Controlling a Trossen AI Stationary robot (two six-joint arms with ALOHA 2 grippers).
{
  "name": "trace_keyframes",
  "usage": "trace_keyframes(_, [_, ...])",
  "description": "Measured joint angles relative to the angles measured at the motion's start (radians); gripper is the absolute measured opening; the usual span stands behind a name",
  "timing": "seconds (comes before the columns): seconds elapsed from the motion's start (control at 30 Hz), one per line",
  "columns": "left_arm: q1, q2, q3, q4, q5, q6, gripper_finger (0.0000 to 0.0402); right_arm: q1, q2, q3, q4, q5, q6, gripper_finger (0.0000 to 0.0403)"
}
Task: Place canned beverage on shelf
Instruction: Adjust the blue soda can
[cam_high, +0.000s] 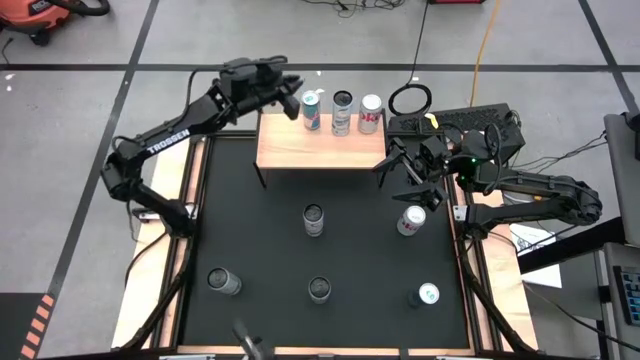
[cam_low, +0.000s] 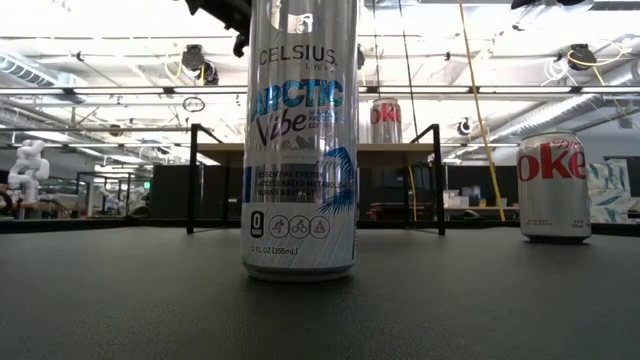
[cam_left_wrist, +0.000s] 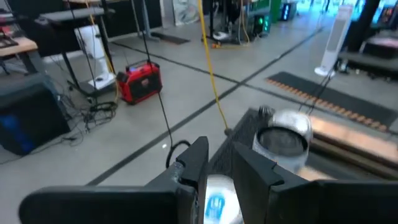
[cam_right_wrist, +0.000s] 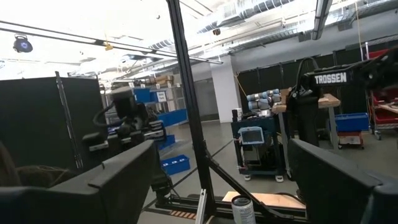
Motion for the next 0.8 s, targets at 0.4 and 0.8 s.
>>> trace_keyframes(0.4, [0.064, 0.214, 0.256, -0.188, 0.035, -0.091, 0.0072, 0.000, 0.000, 0.000, 0.000, 0.000, 0.000, 0.0345])
trace_keyframes(0.8, [0.064, 0.272, 0.264, -0.217, 0.063, -0.093, 0.0072, 0.000, 0.000, 0.000, -0.022, 0.000, 0.000, 0.0345])
